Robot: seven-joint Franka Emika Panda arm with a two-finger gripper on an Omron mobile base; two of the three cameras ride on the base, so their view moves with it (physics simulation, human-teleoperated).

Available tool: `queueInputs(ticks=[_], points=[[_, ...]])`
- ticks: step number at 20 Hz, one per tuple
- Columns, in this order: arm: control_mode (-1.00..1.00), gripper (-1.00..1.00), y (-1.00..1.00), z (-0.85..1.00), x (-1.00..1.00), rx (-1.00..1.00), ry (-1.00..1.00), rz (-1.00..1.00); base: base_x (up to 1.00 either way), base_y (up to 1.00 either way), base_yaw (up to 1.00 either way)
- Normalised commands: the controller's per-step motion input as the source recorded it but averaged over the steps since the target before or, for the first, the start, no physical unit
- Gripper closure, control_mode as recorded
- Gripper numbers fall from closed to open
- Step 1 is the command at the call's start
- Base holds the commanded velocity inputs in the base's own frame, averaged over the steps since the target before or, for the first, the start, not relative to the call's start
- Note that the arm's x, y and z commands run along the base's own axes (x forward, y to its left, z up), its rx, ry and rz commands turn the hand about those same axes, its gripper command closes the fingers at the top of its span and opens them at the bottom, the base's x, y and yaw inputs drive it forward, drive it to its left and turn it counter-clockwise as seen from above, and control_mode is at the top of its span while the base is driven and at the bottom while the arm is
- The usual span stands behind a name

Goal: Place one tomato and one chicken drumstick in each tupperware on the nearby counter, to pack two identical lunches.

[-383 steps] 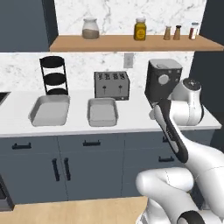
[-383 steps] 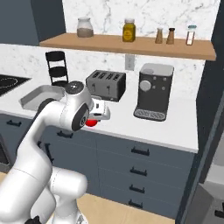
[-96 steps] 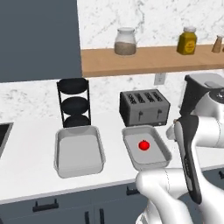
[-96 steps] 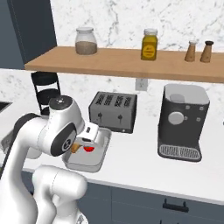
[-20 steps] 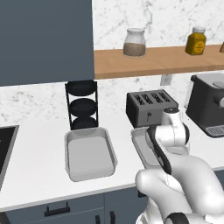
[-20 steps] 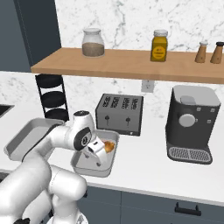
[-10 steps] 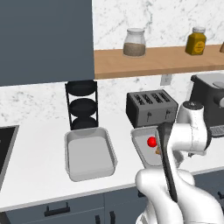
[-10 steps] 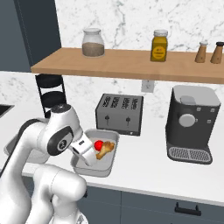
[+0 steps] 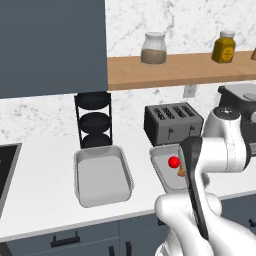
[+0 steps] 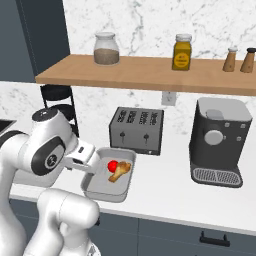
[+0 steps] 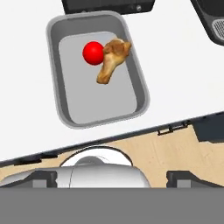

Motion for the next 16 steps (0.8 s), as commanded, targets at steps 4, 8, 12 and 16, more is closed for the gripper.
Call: queueInputs(ticks=[4,8,12,16], points=[[-1.0,-1.0,0.43,0.0,0.0,-0.15,0.0,0.07,0.0,0.0,0.0],[1.0,-1.0,0.08,0.0,0.0,-0.03,0.0,0.0,-0.17,0.06,0.0],[1.0,-1.0,0.0,0.0,0.0,0.0,0.0,0.0,-0.88,-0.26,0.0],[1.0,-1.0,0.0,0.0,0.0,0.0,0.0,0.0,-0.99,-0.97,0.0]])
